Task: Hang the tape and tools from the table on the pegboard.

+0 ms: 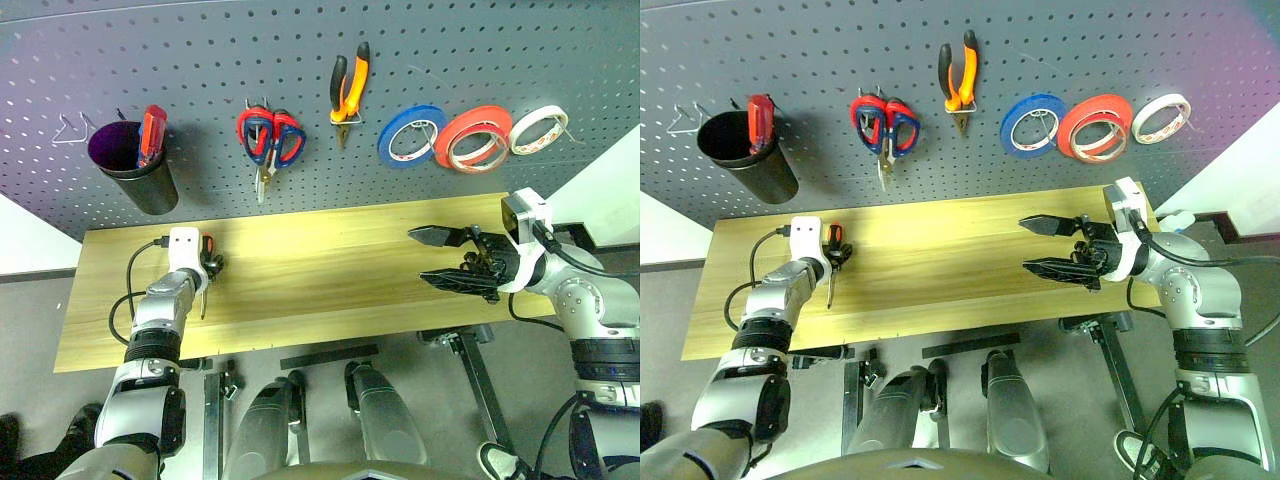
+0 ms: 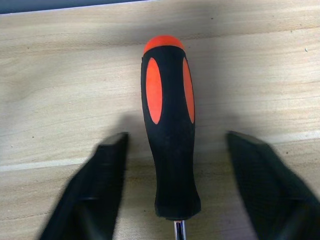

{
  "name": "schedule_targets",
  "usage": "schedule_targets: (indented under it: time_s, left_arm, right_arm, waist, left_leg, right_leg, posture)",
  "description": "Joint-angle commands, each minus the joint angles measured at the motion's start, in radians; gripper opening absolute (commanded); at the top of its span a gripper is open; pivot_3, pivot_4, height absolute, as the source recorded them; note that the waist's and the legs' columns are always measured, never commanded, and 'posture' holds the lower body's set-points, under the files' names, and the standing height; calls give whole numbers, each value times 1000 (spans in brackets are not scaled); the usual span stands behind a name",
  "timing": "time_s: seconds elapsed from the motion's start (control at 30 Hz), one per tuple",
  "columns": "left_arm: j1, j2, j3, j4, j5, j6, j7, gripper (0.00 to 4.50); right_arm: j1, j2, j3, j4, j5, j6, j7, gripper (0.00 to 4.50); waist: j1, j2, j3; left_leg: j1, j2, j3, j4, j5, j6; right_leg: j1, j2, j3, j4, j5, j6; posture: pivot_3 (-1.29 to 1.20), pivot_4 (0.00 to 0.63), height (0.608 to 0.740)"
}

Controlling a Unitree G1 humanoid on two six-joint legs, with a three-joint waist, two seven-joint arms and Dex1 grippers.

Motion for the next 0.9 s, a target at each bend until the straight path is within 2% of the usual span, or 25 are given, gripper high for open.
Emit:
schedule_targets:
  time_s: [0.03,0.13,0.17,0.37,0.5,0.6,0.73,0.9]
  left_arm:
    - [-1,-3,11,-18,-13,28,13,1871]
    - [7,-14,11,-31,-26,60,11,884]
    - [12,-18,13,-42,-30,70,15,730]
    - [95,-33,10,-174,-53,130,0,728]
    - [195,-51,18,-369,-120,242,-38,728]
    - [293,-50,-20,-555,-103,299,-22,728]
    - [387,-26,-58,-751,-93,319,-40,728]
    - [437,5,-80,-883,-77,294,-52,728]
  right_arm:
    - [3,-21,-39,-31,21,-4,-1,4500]
    - [0,-21,-42,-23,19,-9,0,4500]
    - [-1,-21,-42,-21,17,-11,2,4500]
    - [-13,-12,-39,0,8,-25,3,4500]
    - [-22,-4,-35,23,2,-41,6,4500]
    - [-33,4,-31,46,-2,-60,11,4500]
    - [-47,20,-27,79,-12,-93,16,4500]
    - [-74,43,-19,139,-31,-137,28,4500]
  waist:
    - [0,0,0]
    - [-1,0,0]
    - [-1,0,0]
    - [0,0,0]
    - [-1,0,0]
    - [-2,1,0]
    - [3,0,-1]
    - [6,2,-5]
  left_leg:
    - [0,0,0,0,0,0]
    - [0,0,0,0,0,0]
    - [0,0,0,0,0,0]
    - [0,0,0,0,0,0]
    - [0,0,1,-1,0,0]
    - [0,0,1,0,-1,-2]
    - [0,0,1,0,-1,-3]
    - [0,0,1,0,-1,-4]
  right_leg:
    - [0,0,0,0,0,0]
    - [0,0,0,0,0,0]
    - [0,0,0,0,0,0]
    - [0,0,0,0,0,0]
    - [0,0,0,0,0,0]
    - [0,0,0,0,0,0]
    - [0,0,0,0,0,0]
    - [0,0,-1,0,0,0]
  posture:
    - [-294,357,740]
    - [-302,345,740]
    - [-302,345,740]
    - [-298,330,740]
    - [-292,306,740]
    - [-285,291,740]
    - [-270,258,740]
    - [-259,218,740]
